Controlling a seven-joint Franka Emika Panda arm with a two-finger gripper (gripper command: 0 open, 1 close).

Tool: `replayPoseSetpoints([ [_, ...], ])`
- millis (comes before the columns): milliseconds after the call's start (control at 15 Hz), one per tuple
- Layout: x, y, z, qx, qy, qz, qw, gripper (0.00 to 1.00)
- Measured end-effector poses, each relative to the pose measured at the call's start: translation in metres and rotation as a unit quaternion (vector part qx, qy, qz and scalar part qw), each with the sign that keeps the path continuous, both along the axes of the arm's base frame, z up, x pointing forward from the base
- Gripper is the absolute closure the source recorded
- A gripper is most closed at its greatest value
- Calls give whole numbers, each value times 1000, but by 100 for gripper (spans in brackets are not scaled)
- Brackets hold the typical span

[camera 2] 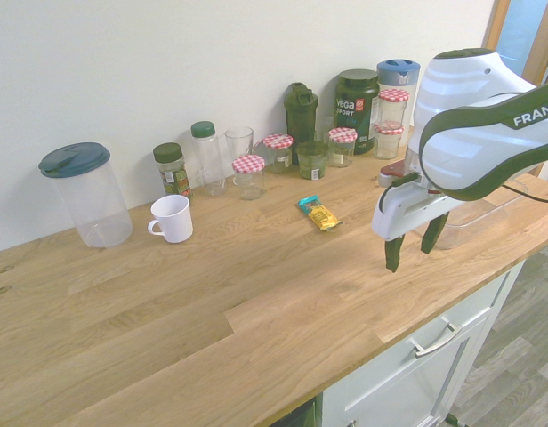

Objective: Put the protein bar into the container

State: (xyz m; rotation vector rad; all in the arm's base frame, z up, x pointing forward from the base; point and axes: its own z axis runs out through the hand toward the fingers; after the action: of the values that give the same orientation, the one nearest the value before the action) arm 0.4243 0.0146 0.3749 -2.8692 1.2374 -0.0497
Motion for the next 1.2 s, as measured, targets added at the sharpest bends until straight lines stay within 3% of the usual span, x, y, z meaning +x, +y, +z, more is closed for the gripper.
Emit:
replayPoseSetpoints([
  [267,4,8,6,-7,-6,-14,1000,0],
  [533,24,49,53,-20,-36,-33,999,0],
  [733,52,66,76,-29,-57,-63,996,0],
  [1200,136,46,62,-50,-51,-82,994,0],
])
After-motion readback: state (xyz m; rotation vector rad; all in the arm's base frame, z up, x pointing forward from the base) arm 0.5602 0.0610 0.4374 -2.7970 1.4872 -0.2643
